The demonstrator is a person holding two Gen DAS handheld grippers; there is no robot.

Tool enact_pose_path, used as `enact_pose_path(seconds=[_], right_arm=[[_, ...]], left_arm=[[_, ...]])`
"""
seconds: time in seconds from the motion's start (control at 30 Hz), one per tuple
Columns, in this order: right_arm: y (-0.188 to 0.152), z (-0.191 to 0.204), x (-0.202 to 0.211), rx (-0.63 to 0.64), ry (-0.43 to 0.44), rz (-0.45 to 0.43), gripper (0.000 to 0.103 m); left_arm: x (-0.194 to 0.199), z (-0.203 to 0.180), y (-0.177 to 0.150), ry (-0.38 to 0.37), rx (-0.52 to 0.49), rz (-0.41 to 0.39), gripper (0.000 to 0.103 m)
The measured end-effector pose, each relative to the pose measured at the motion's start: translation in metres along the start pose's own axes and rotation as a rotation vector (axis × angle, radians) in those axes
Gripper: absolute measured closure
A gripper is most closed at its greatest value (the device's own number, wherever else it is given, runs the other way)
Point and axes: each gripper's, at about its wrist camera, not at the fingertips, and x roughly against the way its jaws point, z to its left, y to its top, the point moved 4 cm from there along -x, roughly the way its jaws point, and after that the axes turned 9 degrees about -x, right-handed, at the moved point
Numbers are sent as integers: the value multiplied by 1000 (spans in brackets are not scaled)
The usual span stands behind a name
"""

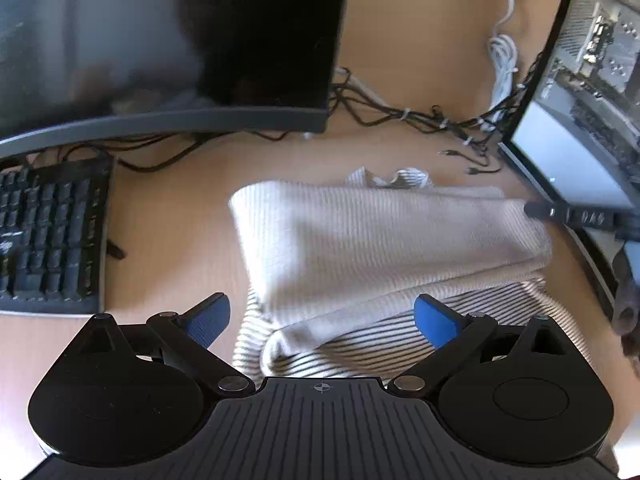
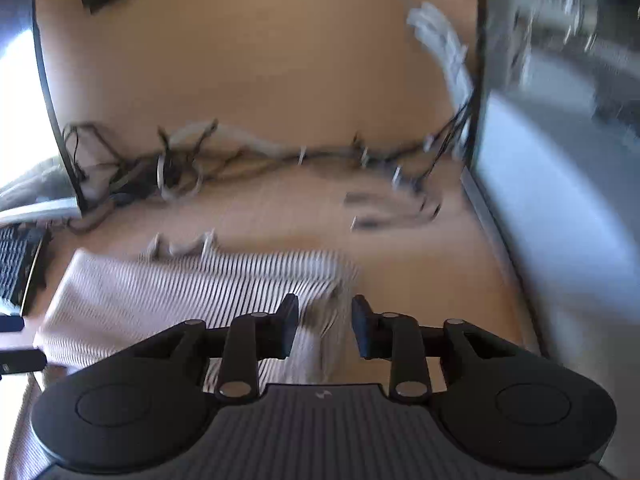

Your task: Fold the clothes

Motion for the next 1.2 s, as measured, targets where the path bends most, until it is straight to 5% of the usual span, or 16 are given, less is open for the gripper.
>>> enact_pose_path(seconds=[0.13,0.2,0.3,0.53,0.63,0.77,1.0,1.2], right_arm=[[17,7,24,-19,81,-55,61],[10,12,16,-37,128,-16,61],[-15,12,-15,6,71,71,62],[-8,21,-16,113,57,48,62],[5,20,-11,63,88,17,61],[-10,8,-44,6,67,135,60],[-21,33,4,159,108,47,51],[-55,45,1,336,60,98,43]], left_arm=[[-18,-2,3,-1,-11,10,1],[-29,-3,4,2,-17,17,0],[-44,-4,6,5,-26,27,0],[-41,10,10,22,53,21,0],[-28,5,18,35,42,-37,0],[-27,-5,29,-7,43,-62,0],[-48,-7,25,-17,48,-21,0],[-40,1,19,-14,70,-18,0]])
